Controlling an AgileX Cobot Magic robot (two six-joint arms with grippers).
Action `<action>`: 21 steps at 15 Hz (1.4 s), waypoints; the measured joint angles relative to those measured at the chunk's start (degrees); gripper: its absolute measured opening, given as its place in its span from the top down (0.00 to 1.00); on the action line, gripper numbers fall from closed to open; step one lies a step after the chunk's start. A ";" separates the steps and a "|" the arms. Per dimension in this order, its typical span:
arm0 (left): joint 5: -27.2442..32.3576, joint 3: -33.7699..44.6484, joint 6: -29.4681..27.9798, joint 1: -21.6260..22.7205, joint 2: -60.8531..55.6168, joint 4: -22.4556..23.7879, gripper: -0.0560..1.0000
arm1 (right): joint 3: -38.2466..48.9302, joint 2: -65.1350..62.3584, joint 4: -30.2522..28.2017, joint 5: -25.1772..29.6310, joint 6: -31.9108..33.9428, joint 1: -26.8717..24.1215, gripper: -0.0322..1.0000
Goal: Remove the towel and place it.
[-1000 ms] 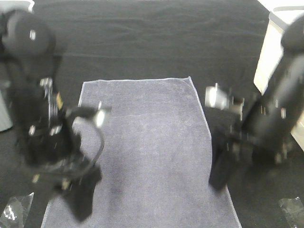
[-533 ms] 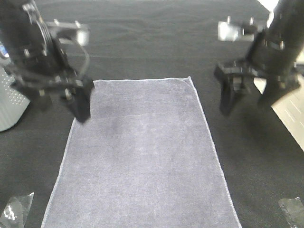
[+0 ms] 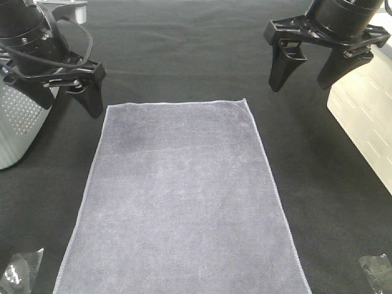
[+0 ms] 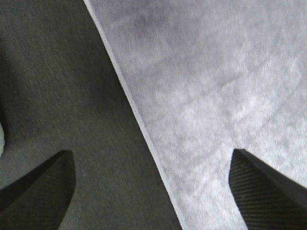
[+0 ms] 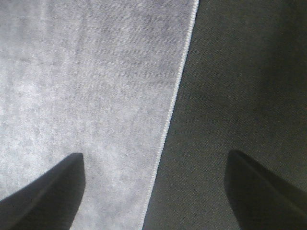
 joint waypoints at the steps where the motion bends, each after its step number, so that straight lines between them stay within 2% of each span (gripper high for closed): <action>1: -0.52 -0.63 0.00 0.00 0.63 0.06 0.18 | -1.32 1.55 0.00 0.52 0.63 -0.63 0.21; 4: -0.06 -4.93 0.00 0.00 4.47 -0.63 0.18 | -6.47 7.68 3.44 2.23 -2.46 -4.53 0.21; 7: 0.57 -13.06 0.00 1.43 11.75 -2.29 0.17 | -14.78 15.47 9.05 2.46 -6.25 -8.19 0.21; 11: 3.90 -26.01 0.23 5.27 22.69 -6.36 0.17 | -21.89 24.52 11.17 2.86 -6.65 -8.31 0.21; 15: 6.59 -37.82 0.86 6.02 33.63 -6.53 0.17 | -32.20 33.98 11.00 2.86 -6.65 -8.31 0.21; 19: 7.45 -44.58 2.75 8.77 40.79 -8.37 0.17 | -40.97 41.65 12.83 2.64 -8.02 -8.31 0.21; 21: 4.30 -45.89 3.84 8.77 43.77 -9.57 0.17 | -42.69 44.86 14.09 0.63 -8.19 -8.31 0.21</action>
